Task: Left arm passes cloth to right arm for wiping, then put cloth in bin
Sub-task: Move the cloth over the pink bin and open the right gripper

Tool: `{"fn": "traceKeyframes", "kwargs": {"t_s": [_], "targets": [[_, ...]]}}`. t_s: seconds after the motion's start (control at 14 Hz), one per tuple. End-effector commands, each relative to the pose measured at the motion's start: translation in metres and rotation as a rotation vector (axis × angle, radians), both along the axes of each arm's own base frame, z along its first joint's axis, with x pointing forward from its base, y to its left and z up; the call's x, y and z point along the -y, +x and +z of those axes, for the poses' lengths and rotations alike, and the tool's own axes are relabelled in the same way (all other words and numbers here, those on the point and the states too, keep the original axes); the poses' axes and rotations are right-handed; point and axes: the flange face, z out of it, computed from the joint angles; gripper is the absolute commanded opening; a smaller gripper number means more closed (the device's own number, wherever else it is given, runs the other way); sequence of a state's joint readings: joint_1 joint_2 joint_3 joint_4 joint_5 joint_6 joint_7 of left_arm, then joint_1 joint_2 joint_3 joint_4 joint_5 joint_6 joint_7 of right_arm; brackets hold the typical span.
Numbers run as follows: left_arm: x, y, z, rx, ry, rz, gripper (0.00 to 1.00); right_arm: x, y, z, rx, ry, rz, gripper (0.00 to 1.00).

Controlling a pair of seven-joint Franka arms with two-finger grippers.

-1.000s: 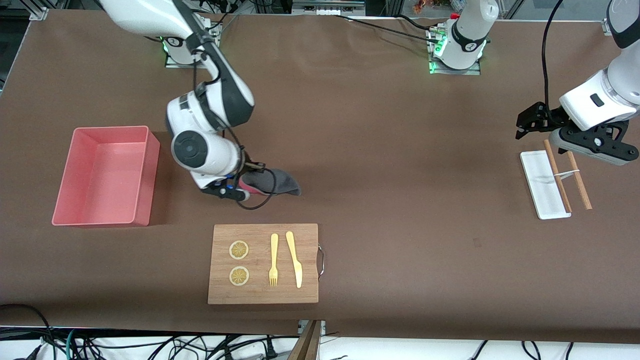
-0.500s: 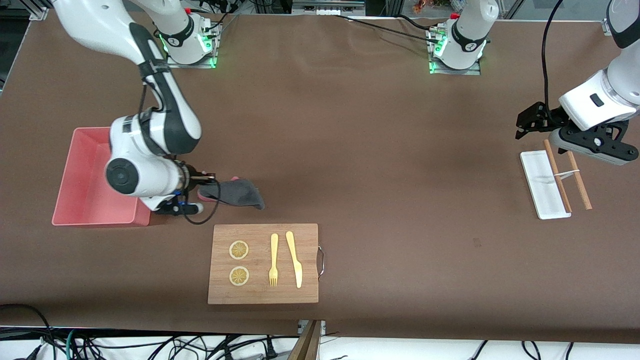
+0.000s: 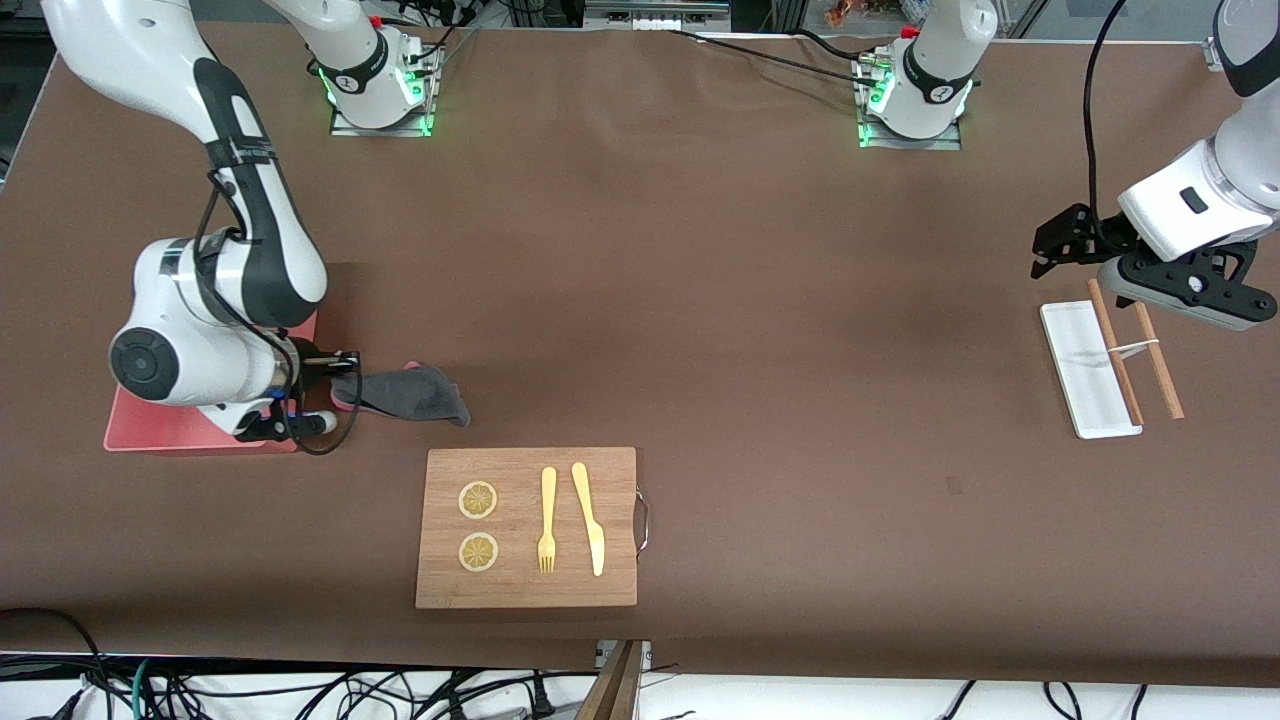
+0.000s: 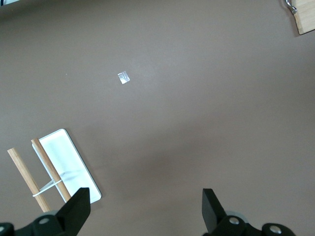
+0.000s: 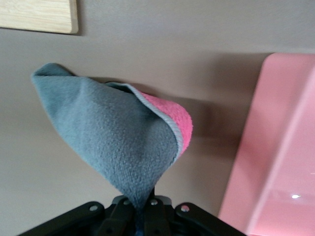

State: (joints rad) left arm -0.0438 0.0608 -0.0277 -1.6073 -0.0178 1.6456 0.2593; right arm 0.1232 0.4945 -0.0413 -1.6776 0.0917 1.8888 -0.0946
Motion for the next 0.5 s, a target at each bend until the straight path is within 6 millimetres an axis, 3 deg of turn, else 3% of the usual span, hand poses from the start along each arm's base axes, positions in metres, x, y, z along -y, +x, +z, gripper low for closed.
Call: {"fn": "traceKeyframes", "kwargs": {"t_s": [0.0,0.43], "targets": [[0.001,0.001,0.003,-0.002,0.003,0.005,1.00,0.014,-0.012,0.035,-0.011,0.000,0.059,0.00],[0.000,0.001,0.003,-0.002,0.003,0.007,1.00,0.042,-0.036,0.151,-0.014,-0.087,0.153,0.00]]}}
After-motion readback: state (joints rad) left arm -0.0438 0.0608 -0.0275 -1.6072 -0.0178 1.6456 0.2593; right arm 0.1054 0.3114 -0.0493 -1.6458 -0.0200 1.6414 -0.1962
